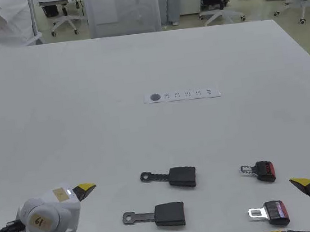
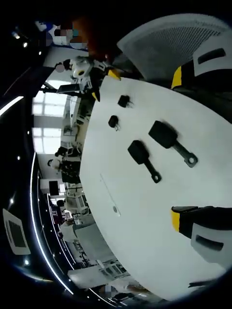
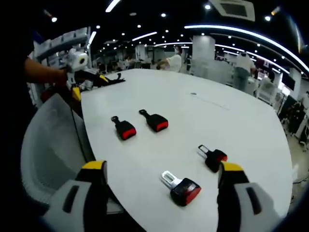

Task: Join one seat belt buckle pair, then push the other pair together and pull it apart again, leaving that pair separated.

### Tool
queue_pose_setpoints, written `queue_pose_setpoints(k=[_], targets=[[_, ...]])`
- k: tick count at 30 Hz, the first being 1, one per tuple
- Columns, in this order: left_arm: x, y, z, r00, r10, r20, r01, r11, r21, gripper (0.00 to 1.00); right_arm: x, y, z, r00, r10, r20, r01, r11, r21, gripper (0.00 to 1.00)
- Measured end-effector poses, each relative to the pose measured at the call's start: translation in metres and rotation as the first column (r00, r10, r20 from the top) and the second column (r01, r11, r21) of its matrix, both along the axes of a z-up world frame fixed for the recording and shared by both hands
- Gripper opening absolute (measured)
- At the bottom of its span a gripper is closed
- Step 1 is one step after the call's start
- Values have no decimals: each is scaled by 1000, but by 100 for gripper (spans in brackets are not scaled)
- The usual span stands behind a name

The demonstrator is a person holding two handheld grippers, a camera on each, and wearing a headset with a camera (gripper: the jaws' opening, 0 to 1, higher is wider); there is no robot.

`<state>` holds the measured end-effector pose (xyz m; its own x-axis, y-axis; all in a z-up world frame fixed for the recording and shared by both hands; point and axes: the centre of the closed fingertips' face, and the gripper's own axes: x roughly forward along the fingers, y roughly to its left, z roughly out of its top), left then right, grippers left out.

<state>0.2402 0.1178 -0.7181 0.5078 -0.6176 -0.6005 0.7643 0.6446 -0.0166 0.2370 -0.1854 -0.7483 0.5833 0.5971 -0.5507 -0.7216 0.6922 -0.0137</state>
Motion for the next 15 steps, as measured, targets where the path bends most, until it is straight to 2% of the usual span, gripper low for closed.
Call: queue_pose_setpoints(k=[2,15], targets=[[1,0,0,1000,5,0,-5,1000,-7,100,0,-1,-2,1000,1,-5,-1,1000,-12,95],[-1,-2,4,1000,12,-1,-12,1000,-13,100,2,0,0,1000,-2,-2,2,1000,-5,95]])
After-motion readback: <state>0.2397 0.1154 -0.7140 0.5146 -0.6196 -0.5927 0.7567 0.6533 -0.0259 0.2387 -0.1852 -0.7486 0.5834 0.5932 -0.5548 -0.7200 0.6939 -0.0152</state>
